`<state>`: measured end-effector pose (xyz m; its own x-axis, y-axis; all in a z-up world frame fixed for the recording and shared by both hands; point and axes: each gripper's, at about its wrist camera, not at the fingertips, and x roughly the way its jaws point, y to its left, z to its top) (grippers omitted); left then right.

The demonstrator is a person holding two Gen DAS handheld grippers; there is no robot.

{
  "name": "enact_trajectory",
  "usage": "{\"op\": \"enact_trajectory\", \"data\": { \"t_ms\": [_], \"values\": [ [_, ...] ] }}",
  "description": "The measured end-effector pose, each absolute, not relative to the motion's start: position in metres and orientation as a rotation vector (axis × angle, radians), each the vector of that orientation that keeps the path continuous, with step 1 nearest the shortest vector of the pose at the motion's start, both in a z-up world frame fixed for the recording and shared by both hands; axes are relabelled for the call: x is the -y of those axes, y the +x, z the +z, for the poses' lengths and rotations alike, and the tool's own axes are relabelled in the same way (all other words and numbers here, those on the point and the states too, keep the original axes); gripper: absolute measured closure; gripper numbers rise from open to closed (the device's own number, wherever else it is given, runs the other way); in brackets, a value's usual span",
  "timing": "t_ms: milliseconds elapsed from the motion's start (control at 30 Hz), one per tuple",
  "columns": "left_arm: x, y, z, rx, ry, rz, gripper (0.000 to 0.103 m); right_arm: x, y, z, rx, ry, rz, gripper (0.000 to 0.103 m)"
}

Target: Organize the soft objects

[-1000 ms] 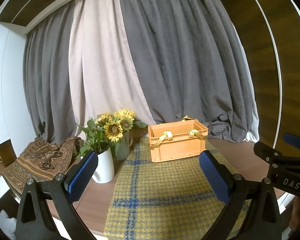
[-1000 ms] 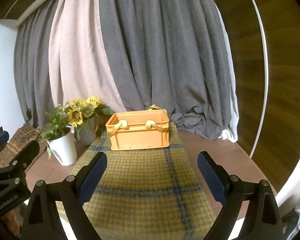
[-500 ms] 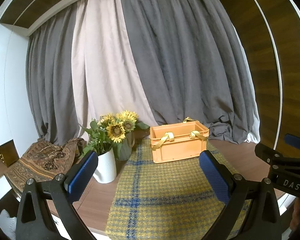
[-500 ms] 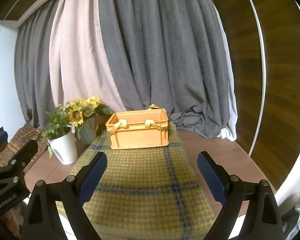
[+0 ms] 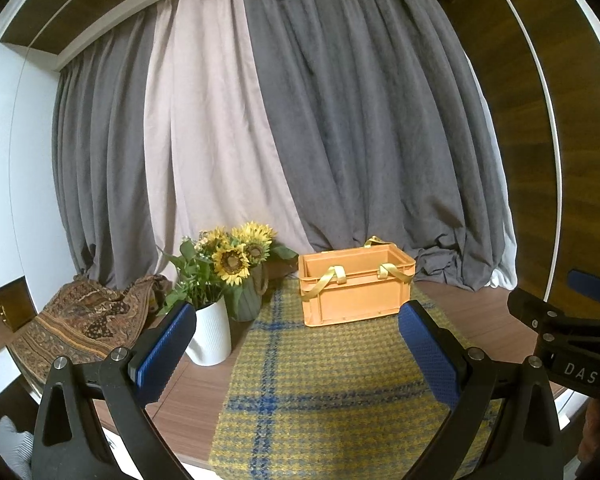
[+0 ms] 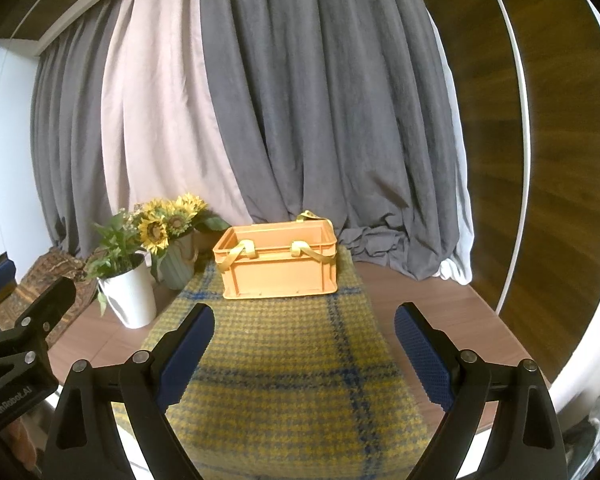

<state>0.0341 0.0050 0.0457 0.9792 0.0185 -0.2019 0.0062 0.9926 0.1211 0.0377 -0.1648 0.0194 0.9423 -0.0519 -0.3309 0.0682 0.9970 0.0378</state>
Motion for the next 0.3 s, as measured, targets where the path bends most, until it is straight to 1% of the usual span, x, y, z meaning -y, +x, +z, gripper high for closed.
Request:
{"op": "enact_trajectory", "data": {
  "t_ms": [300],
  "values": [
    [-0.0035,0.0353,0.0479,-0.201,0.120,0.012,0.000,0.1650,0.0360,0.0222,-0.333,0.044,-0.063,0.010]
  ]
}}
